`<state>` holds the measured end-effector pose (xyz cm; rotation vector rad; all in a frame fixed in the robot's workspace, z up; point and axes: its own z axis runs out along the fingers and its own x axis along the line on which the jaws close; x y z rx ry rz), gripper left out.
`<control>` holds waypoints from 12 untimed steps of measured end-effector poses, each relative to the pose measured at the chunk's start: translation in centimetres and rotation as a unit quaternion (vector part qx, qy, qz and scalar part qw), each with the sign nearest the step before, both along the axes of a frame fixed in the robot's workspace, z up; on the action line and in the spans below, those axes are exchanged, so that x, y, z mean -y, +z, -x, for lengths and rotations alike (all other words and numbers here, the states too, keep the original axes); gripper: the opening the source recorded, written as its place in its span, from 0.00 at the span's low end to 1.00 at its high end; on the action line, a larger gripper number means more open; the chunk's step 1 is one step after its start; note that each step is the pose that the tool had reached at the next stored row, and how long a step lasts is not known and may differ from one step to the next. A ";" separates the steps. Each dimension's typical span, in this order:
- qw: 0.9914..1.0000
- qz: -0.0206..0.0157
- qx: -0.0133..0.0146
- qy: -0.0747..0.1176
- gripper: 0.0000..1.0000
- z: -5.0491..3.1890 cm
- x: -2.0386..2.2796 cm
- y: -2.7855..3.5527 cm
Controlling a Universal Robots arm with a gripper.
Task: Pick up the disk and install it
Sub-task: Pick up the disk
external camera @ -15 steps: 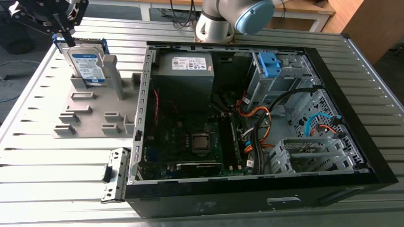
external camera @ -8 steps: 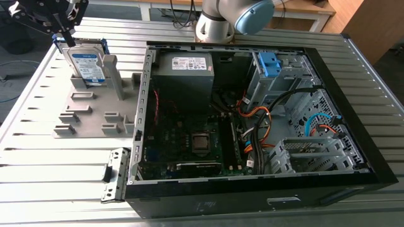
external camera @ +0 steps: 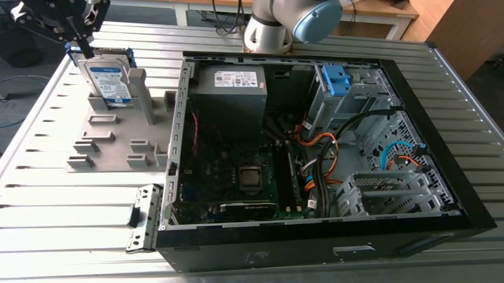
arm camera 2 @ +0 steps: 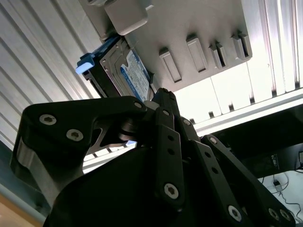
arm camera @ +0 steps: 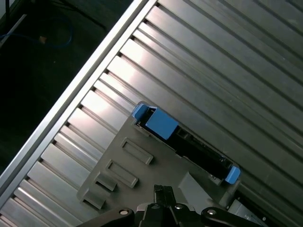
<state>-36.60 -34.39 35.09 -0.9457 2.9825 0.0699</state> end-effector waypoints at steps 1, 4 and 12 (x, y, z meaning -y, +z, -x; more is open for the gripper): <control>1.000 0.000 0.000 0.001 0.11 0.00 0.00 0.00; 1.000 0.000 0.000 0.004 0.11 0.00 0.00 0.00; 1.000 0.000 0.000 0.013 0.11 0.00 0.00 0.00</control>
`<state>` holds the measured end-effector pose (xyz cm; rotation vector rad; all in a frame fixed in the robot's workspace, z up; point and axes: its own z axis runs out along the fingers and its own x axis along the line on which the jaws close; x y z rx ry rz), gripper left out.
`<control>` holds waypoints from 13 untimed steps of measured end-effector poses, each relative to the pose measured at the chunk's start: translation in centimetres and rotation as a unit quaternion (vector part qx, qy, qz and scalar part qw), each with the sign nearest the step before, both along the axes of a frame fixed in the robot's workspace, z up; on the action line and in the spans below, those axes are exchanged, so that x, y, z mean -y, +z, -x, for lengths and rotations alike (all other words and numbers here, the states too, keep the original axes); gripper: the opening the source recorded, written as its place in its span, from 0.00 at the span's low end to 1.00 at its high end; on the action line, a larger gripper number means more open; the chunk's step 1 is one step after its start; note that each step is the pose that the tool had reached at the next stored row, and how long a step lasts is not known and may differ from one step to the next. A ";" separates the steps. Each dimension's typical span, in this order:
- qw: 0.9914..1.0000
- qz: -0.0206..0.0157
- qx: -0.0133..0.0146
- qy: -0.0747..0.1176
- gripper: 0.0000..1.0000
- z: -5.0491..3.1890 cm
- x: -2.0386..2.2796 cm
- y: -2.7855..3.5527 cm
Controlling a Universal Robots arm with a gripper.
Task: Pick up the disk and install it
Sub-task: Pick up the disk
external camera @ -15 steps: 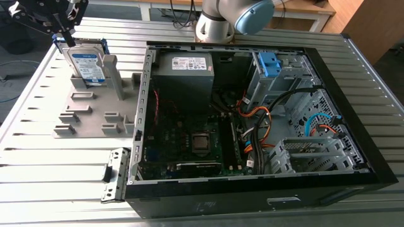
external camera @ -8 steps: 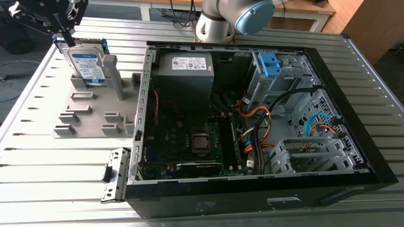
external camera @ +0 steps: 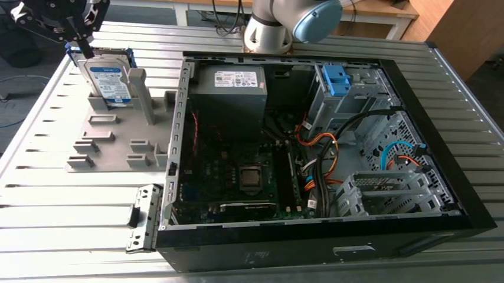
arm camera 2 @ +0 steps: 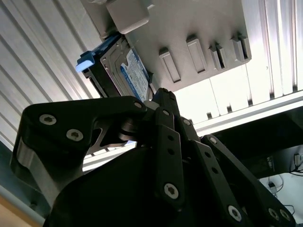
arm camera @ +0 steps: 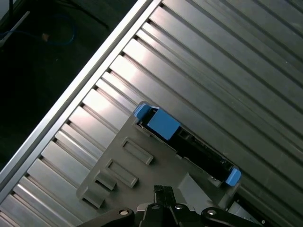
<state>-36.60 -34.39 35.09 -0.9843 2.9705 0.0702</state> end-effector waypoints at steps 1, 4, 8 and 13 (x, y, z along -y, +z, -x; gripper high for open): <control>1.000 0.000 0.000 0.001 0.11 0.00 0.00 0.00; 1.000 0.000 0.000 0.004 0.11 0.00 0.00 0.00; 1.000 0.000 0.000 0.009 0.11 0.00 0.00 0.00; 1.000 0.000 0.000 0.014 0.11 0.00 0.00 0.00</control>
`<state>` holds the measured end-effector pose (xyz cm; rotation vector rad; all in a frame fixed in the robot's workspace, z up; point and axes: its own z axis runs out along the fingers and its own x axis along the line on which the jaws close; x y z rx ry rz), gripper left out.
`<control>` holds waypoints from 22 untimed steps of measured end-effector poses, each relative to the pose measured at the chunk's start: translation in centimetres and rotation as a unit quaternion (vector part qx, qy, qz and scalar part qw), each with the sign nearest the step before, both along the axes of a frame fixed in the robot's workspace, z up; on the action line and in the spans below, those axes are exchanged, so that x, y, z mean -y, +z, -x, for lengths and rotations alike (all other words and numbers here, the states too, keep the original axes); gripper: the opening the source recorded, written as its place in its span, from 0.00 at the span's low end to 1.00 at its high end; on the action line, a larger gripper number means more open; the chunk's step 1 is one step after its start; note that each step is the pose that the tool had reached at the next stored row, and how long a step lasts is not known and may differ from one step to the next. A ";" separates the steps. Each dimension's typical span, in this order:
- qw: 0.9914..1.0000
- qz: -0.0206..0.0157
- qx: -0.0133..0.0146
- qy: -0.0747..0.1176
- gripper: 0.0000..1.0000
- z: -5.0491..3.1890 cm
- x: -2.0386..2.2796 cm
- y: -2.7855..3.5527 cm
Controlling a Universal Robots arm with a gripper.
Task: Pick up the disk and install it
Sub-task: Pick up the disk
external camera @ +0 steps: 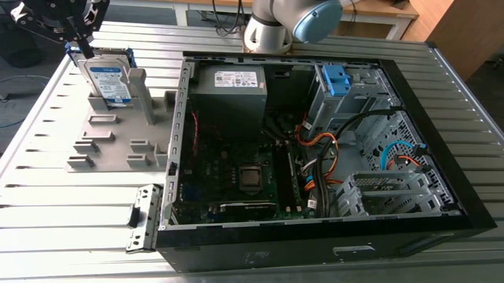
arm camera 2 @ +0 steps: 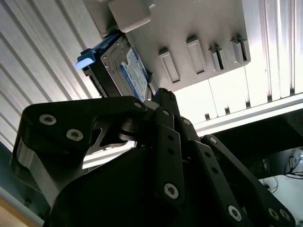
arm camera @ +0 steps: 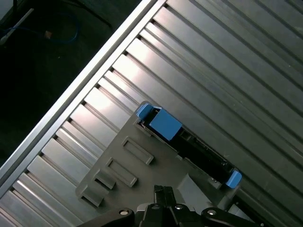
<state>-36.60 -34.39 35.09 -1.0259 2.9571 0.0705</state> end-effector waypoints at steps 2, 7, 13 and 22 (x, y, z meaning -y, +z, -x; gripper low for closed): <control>1.000 0.000 0.000 0.002 0.11 0.00 0.00 0.00; 1.000 0.000 0.000 0.007 0.11 0.00 0.00 0.00; 1.000 0.000 0.000 0.013 0.11 0.00 0.00 0.00; 1.000 0.000 0.000 0.021 0.11 0.00 0.00 0.00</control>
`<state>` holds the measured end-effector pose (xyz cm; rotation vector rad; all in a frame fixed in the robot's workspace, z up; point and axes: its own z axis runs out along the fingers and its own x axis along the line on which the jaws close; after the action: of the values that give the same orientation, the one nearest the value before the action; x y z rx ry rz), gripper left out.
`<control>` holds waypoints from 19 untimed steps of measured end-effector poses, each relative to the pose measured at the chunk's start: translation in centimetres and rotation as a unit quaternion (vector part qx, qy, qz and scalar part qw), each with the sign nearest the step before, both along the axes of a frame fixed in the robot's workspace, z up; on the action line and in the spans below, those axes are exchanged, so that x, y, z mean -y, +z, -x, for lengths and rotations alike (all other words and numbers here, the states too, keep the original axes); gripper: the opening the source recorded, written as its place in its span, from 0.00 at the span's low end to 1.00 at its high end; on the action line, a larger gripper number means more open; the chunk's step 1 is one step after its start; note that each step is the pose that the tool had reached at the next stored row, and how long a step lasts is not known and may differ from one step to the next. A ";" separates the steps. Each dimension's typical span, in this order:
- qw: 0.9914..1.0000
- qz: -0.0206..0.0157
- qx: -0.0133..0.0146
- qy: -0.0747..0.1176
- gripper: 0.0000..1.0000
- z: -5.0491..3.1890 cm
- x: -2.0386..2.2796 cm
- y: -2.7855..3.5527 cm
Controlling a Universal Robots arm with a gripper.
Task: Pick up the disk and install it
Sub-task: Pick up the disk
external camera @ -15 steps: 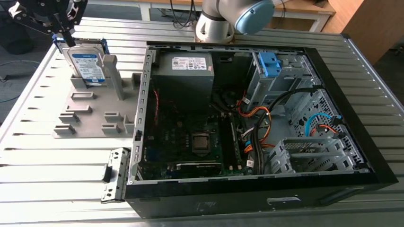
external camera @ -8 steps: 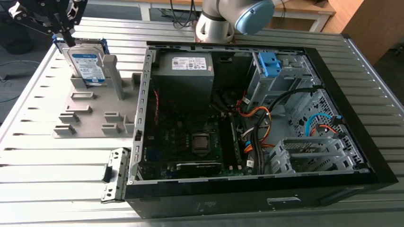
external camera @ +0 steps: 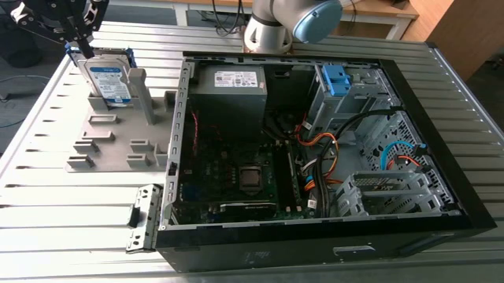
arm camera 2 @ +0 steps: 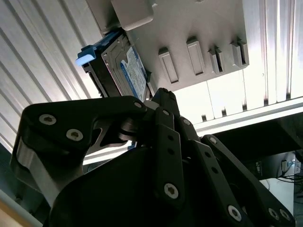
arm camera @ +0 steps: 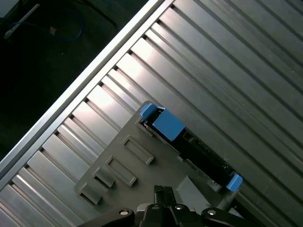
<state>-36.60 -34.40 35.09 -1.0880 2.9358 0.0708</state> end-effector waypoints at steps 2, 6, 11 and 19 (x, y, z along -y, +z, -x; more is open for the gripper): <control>1.000 0.000 0.000 0.002 0.11 0.00 0.00 0.00; 1.000 0.000 0.000 0.005 0.11 0.00 0.00 0.00; 1.000 0.000 0.000 0.009 0.11 0.00 0.00 0.00; 1.000 0.000 0.000 0.013 0.11 0.00 0.00 0.00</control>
<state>-36.60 -34.39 35.09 -1.1277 2.9214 0.0711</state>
